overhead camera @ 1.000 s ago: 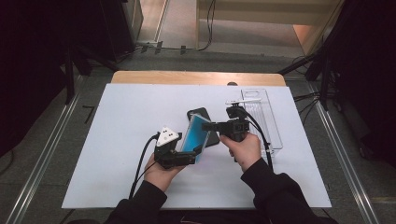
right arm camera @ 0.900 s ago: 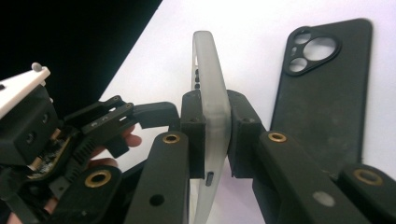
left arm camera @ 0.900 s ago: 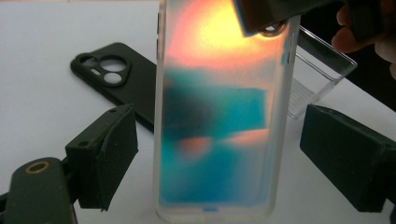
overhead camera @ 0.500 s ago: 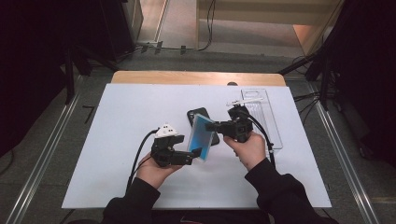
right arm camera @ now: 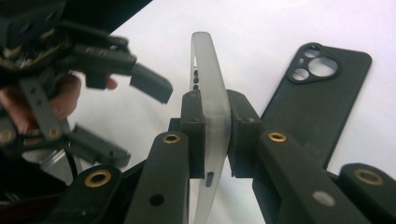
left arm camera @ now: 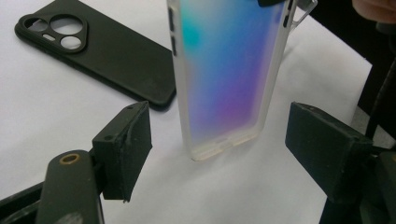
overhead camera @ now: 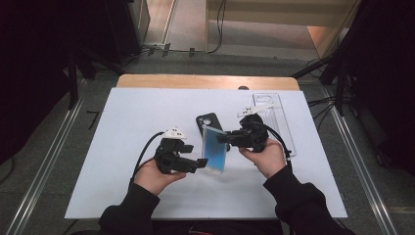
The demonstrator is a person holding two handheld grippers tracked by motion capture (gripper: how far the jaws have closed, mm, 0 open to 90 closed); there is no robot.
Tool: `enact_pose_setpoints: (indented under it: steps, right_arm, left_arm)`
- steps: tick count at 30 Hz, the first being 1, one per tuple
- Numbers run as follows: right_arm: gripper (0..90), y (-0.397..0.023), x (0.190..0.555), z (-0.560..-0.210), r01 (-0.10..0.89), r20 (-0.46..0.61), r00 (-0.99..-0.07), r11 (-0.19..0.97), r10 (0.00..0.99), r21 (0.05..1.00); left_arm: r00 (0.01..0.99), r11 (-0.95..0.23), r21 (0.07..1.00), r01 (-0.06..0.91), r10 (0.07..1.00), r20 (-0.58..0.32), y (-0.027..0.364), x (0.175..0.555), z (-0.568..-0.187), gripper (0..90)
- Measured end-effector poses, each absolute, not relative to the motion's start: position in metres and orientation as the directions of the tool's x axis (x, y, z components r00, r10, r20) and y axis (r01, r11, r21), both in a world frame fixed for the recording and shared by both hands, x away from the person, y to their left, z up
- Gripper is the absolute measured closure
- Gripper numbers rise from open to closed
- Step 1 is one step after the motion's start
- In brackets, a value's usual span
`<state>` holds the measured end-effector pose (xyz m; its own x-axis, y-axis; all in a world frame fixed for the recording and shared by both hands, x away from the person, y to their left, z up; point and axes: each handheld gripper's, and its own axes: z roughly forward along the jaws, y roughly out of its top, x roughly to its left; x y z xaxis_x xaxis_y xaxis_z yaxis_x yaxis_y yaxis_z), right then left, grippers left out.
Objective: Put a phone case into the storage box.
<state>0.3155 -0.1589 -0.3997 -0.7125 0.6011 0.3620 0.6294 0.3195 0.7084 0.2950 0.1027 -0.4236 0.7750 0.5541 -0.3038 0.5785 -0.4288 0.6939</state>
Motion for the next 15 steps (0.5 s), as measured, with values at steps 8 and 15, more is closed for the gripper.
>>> enact_pose_setpoints:
  steps: [8,15]
  right_arm:
    - [77.0,-0.163,0.314,-0.399,0.579,0.346,-0.775,0.376,0.529,0.723]
    - [77.0,-0.16,0.312,-0.398,0.51,0.312,-0.837,0.432,0.45,0.744]
  left_arm:
    - [0.833,-0.476,0.714,0.513,0.477,-0.28,0.11,0.298,-0.412,24.8]
    - [0.866,-0.502,0.728,0.467,0.425,-0.263,0.112,0.301,-0.403,26.2]
